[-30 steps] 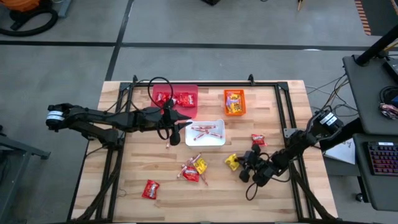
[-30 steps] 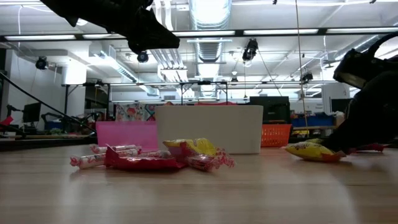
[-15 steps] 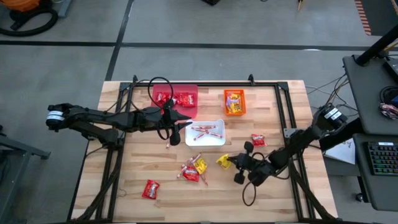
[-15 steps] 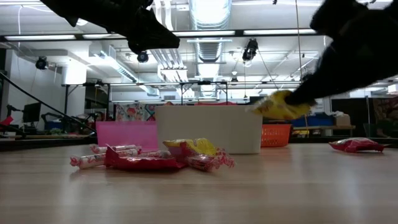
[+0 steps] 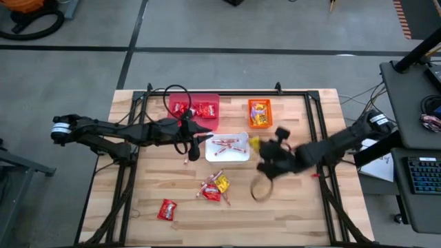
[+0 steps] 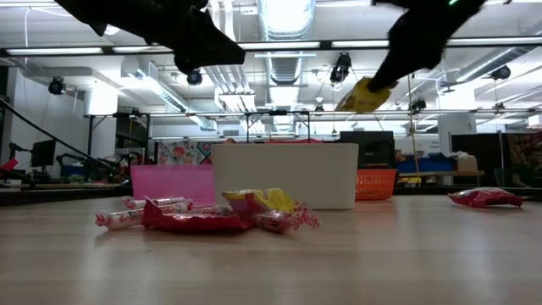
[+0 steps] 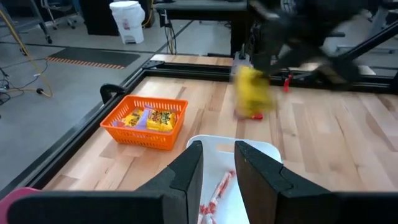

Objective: Sort candy
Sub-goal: Put the yellow candy into the orange bin

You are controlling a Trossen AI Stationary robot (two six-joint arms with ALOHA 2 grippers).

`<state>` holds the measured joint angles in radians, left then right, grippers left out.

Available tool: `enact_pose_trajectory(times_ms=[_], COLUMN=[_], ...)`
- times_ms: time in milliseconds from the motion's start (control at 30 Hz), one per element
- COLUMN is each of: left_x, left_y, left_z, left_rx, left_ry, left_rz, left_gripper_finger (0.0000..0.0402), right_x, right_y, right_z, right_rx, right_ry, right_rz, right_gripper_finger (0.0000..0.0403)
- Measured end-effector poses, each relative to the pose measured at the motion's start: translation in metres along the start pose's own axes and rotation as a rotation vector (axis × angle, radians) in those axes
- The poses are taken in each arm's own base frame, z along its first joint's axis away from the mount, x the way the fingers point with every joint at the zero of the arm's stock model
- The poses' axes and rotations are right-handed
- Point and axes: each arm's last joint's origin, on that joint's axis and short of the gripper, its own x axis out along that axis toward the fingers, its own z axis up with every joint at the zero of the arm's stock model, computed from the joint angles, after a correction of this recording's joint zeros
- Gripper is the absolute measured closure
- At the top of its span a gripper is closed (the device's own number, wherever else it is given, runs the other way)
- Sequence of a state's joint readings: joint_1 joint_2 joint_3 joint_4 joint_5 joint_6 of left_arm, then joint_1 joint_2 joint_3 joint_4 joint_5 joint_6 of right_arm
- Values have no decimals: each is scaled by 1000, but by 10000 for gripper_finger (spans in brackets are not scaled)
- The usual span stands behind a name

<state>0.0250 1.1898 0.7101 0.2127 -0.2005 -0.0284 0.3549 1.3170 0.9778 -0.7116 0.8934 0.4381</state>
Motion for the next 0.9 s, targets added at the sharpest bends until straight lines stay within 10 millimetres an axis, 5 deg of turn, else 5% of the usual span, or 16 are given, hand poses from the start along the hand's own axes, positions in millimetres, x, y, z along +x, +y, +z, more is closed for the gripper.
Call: enact_pose_trajectory(times_ms=[200, 467, 900], left_x=[-3, -5, -5], left_y=[1, 1, 1], left_z=[4, 3, 3], left_rx=[-3, 10, 12], left_ry=[-15, 14, 11], left_rz=[0, 1, 1], left_gripper_finger=[324, 324, 324], right_x=[60, 126, 164], right_y=[-55, -117, -122], right_z=[12, -6, -28], right_rx=[9, 34, -54], right_ry=[157, 428, 604], right_rz=[-253, -395, -322], right_gripper_finger=[394, 394, 394])
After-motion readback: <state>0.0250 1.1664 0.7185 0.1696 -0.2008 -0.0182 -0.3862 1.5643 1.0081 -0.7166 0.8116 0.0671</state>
